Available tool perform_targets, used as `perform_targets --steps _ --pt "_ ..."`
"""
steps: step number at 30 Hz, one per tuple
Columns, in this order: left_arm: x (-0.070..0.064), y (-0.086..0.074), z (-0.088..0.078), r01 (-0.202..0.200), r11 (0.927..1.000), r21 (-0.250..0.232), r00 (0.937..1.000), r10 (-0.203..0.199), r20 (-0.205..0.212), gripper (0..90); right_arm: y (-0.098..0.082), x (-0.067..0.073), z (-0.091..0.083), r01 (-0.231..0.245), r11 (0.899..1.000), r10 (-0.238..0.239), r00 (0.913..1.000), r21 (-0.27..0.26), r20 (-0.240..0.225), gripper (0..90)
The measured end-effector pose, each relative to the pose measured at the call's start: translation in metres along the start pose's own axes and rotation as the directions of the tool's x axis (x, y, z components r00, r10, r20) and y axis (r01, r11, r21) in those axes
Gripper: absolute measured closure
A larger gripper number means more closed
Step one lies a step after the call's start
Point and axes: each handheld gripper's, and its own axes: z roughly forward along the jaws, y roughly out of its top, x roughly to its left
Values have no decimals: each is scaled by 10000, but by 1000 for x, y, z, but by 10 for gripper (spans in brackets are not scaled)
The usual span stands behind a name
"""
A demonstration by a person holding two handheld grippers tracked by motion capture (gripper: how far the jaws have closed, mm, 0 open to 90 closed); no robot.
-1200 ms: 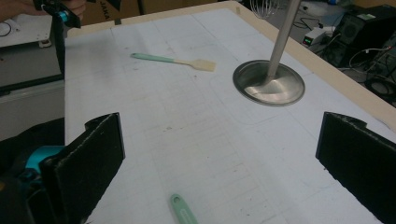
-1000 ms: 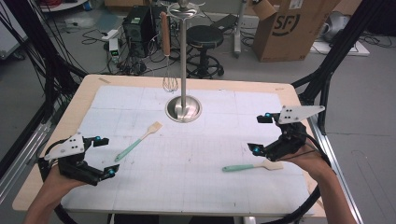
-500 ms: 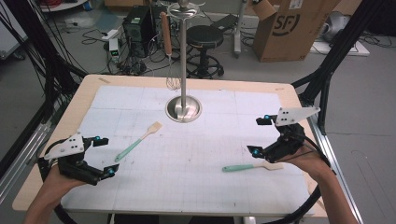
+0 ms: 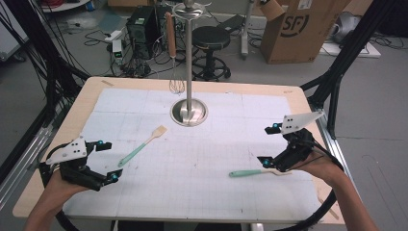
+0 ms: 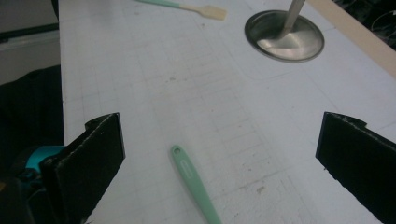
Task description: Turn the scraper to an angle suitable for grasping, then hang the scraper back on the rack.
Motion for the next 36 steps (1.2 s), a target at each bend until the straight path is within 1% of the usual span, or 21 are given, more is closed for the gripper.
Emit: perform_targets --steps 2,9,12,16,18,21,24,26,28,30,33,34,35,36 --pt "0 0 0 2 10000 11 10000 -2 -9 17 0 0 2 180 9997 -178 9997 140 -150 0" --pt "0 0 0 -4 10000 -21 10000 4 1 17 0 -1 8 277 9984 -263 9992 485 -292 0" --pt "0 0 -1 16 10000 -14 10000 -16 6 17 0 -2 11 414 9962 -388 9987 769 -343 0" --pt "1 0 -1 8 10000 -19 10000 -8 -3 17 -1 -2 15 611 9898 -559 9975 1290 -438 0" --pt "1 -1 -1 22 10000 -22 10000 -22 -18 17 -1 -2 16 662 9872 -604 9972 1449 -440 0" --pt "1 -1 -1 8 10000 -11 10000 -8 -14 17 -2 -1 16 715 9857 -651 9968 1527 -466 0" --pt "0 -1 0 30 10000 -25 10000 -30 2 17 -4 -1 18 827 9797 -756 9961 1829 -454 0" --pt "1 -1 -1 14 10000 -4 10000 -14 -9 17 -5 -1 19 806 9771 -720 9961 1970 -505 0" --pt "1 -1 0 28 10000 -6 10000 -28 -20 17 -6 -1 21 842 9751 -746 9957 2054 -542 0" --pt "0 -1 0 19 10000 -6 10000 -19 -32 17 -7 -2 22 975 9717 -864 9944 2150 -604 0" --pt "1 -1 0 34 10000 32 10000 -34 -31 17 -7 -2 25 981 9693 -853 9942 2256 -656 0" --pt "1 -1 0 42 10000 35 10000 -42 -23 17 -7 -2 25 1013 9664 -878 9939 2361 -673 0" --pt "1 -1 0 23 10000 46 10000 -23 -27 17 -7 -2 26 1023 9664 -874 9935 2357 -729 0" --pt "0 -1 0 34 10000 57 10000 -34 -34 17 -7 -3 28 1112 9622 -948 9925 2486 -773 0"
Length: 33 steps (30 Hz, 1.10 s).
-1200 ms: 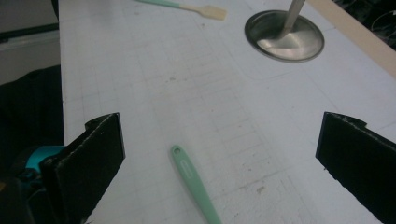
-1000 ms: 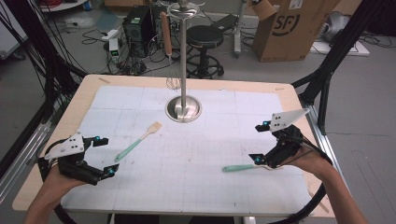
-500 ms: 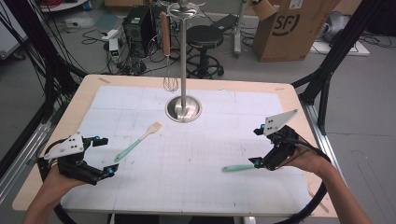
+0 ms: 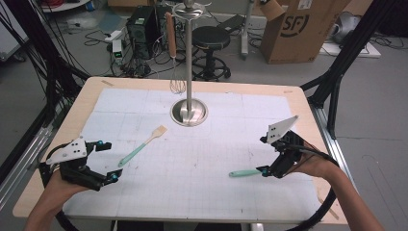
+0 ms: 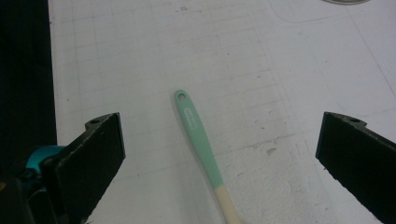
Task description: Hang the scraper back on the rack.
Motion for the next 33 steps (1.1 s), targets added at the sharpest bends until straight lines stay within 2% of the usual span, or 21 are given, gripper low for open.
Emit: perform_targets --steps 8,12,15,20,25,29,33 --pt "0 0 0 -15 10000 -6 10000 15 13 17 -2 -2 9 209 9983 -207 9998 540 -32 0" --pt "0 0 0 -9 10000 -2 10000 9 0 17 -1 -2 14 472 9957 -471 9989 801 -28 0" --pt "0 0 0 10 10000 -10 10000 -10 -5 17 -1 -4 17 517 9952 -514 9987 837 -68 0" --pt "0 -1 0 15 10000 -13 10000 -15 4 17 -5 -9 25 483 9897 -461 9988 1351 -192 0" --pt "0 -1 1 31 10000 -9 10000 -31 4 17 -9 -11 33 526 9868 -473 9982 1532 -381 0" --pt "0 -1 1 20 10000 -5 10000 -20 -7 17 -12 -10 40 713 9804 -627 9966 1838 -526 0" --pt "-1 -1 1 2 10000 38 10000 -2 4 17 -14 -8 49 1062 9676 -907 9929 2289 -776 0"
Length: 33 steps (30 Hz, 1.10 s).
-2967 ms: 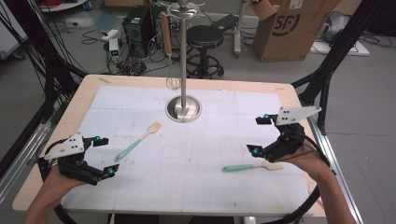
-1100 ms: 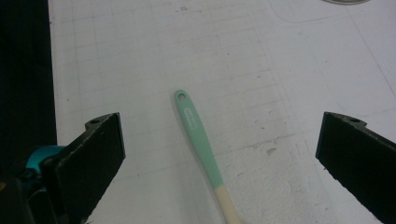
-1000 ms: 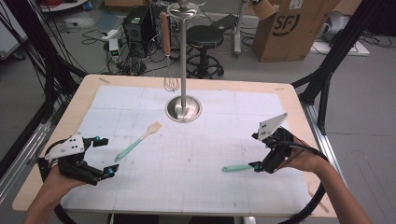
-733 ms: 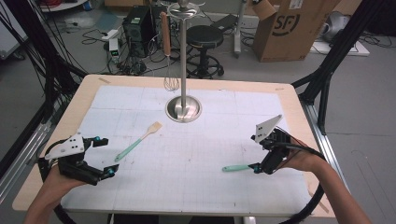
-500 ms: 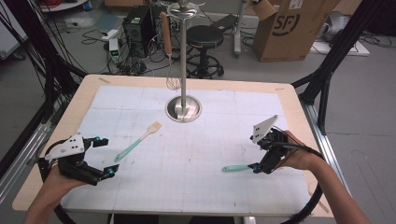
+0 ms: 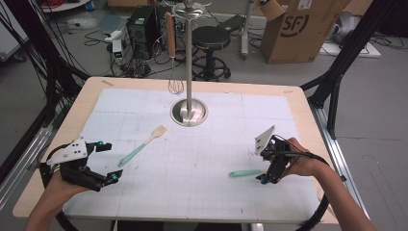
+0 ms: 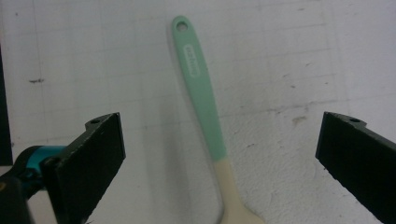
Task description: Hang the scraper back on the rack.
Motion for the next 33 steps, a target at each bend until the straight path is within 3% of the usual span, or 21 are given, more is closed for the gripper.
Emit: perform_targets --steps 18,20,33 --pt "0 -1 0 60 10000 -36 10000 -60 -8 17 8 -1 22 538 9947 -494 9975 878 -512 74" --pt "0 -1 0 36 10000 -19 10000 -36 14 17 9 -2 23 442 9955 -399 9978 834 -523 177" --pt "0 -1 2 36 10000 -11 10000 -36 40 16 16 0 31 587 9904 -502 9963 1252 -698 380"
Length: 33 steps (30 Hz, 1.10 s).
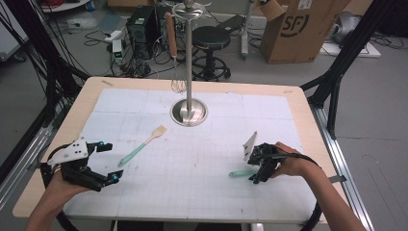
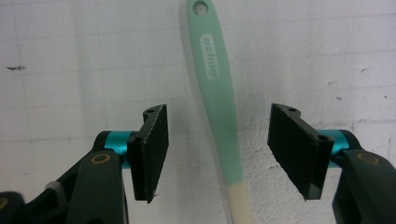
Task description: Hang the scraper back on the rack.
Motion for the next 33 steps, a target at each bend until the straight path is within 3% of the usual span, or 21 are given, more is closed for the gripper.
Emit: perform_targets --steps 16,33 --pt "1 0 -1 32 9999 -112 10000 -32 77 17 23 -2 7 298 9993 -291 9990 215 -353 506" --pt "0 1 -1 43 9999 -132 10000 -42 77 17 24 -1 13 685 9940 -656 9972 850 -368 621"
